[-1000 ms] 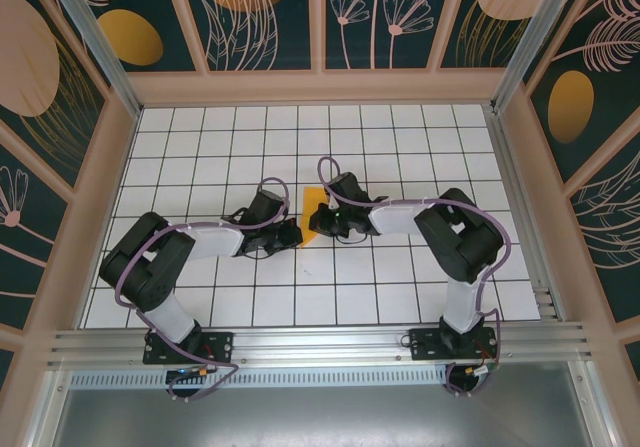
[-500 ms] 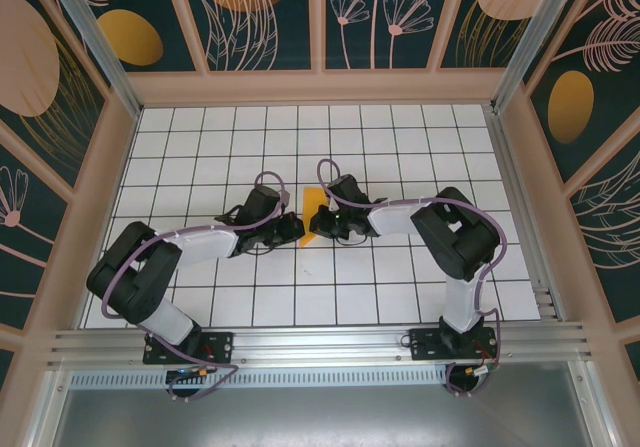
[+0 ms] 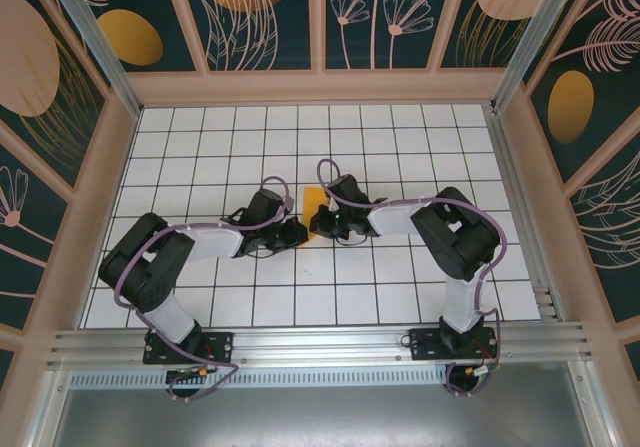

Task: Fold a paper plane with a square sheet of paper (pick it up from the middle)
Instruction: Third fold the triangle at the center of the table.

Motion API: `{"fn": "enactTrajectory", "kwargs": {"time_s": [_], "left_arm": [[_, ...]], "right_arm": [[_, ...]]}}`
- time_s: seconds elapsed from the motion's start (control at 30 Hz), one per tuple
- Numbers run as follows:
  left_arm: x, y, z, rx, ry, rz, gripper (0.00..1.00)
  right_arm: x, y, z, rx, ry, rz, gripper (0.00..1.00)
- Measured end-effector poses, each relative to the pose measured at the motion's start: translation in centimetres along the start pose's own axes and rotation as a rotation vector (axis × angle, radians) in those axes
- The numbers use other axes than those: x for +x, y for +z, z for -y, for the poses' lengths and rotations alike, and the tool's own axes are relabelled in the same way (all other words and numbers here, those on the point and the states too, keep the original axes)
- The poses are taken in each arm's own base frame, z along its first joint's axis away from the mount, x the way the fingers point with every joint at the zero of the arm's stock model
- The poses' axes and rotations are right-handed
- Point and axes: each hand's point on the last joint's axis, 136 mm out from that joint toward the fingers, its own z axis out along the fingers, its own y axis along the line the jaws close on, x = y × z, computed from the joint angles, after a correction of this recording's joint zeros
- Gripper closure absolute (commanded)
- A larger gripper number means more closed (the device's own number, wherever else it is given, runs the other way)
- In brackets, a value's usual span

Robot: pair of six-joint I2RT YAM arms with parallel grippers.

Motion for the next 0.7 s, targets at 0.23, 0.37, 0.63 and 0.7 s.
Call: {"fn": "enactTrajectory", "kwargs": {"time_s": [0.23, 0.37, 0.63, 0.7], "left_arm": [[0.3, 0.5, -1.0, -0.031, -0.012, -0.010, 0.92], [0.2, 0.6, -1.2, -0.040, -0.013, -0.004, 0.94], [0.1, 0.6, -1.2, -0.044, -0.012, 0.001, 0.98], [0.1, 0.6, -1.2, -0.044, -0.012, 0.001, 0.99]], "right_arm": [[0.0, 0.0, -0.1, -0.008, 0.000, -0.004, 0.95], [0.1, -0.2, -0.4, -0.017, -0.002, -0.009, 0.95], [-0.1, -1.2, -1.7, -0.048, -0.019, 0.004, 0.97], [0.2, -1.1, -1.5, -0.043, -0.017, -0.002, 0.97]]}}
